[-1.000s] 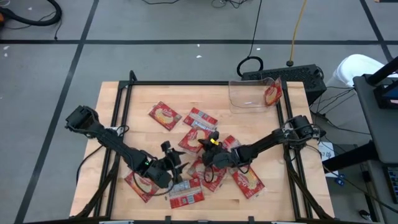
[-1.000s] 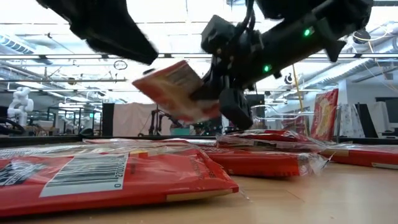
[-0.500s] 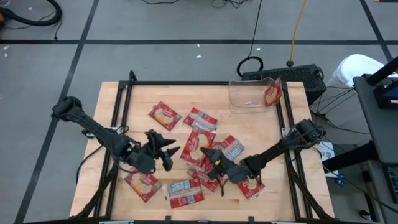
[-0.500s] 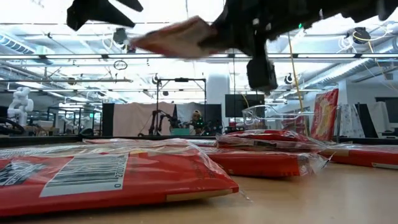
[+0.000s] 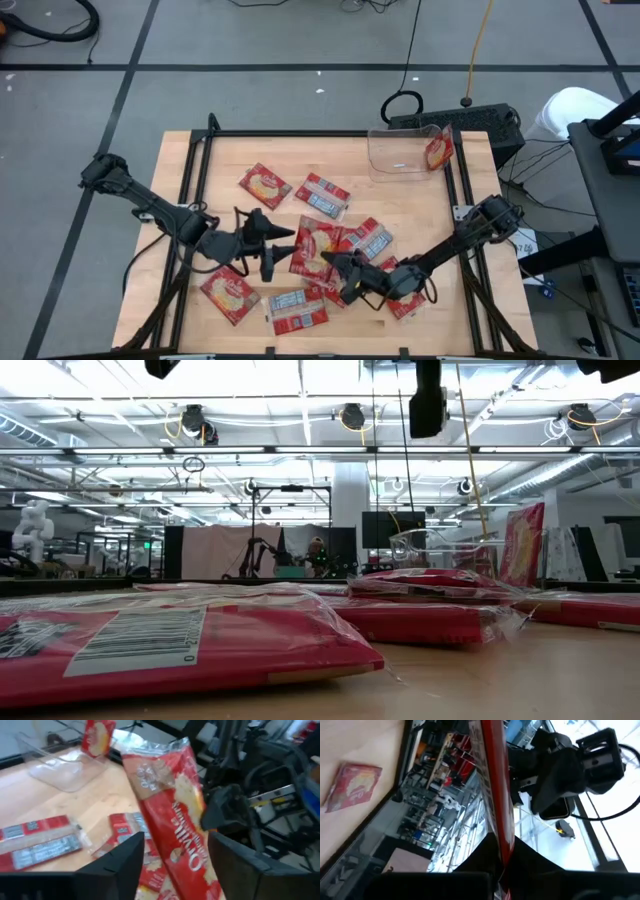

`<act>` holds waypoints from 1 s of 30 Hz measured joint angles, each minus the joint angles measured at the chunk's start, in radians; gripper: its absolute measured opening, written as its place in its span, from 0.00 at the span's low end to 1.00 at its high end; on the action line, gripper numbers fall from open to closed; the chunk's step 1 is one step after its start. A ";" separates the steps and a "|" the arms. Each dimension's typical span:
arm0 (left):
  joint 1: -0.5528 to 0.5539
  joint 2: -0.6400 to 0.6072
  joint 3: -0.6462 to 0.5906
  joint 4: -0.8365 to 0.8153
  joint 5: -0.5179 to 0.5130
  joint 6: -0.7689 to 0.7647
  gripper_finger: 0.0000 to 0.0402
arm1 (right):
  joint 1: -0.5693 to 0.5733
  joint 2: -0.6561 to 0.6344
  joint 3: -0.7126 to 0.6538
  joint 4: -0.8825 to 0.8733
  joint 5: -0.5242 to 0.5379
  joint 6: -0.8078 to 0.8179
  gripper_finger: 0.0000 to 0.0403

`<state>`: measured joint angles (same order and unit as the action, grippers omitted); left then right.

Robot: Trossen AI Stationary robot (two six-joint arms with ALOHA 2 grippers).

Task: Sort popcorn bags into baskets
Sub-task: Put the red popcorn bag into the transparent bin

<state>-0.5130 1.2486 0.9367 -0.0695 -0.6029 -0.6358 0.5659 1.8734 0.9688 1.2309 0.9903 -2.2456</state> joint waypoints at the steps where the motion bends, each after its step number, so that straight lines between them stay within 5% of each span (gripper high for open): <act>1: 0.006 0.000 0.000 0.001 0.016 0.000 0.60 | 0.000 0.000 0.000 0.008 -0.001 -0.001 0.02; 11: 0.071 0.068 -0.001 0.086 0.170 0.014 0.65 | -0.005 0.000 0.000 0.063 -0.053 -0.060 0.02; 15: 0.075 0.074 -0.001 0.134 0.221 0.076 0.53 | -0.023 0.000 0.000 0.090 -0.048 -0.057 0.02; 24: 0.077 0.074 -0.001 0.113 0.235 0.152 0.08 | -0.038 0.000 0.000 0.018 -0.048 0.144 0.12; 30: 0.097 0.010 -0.001 0.010 0.256 0.213 0.09 | -0.032 0.000 0.001 0.004 -0.032 0.363 0.29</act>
<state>-0.4164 1.2588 0.9356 -0.0596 -0.3472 -0.4230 0.5339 1.8732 0.9695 1.2347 0.9579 -1.8830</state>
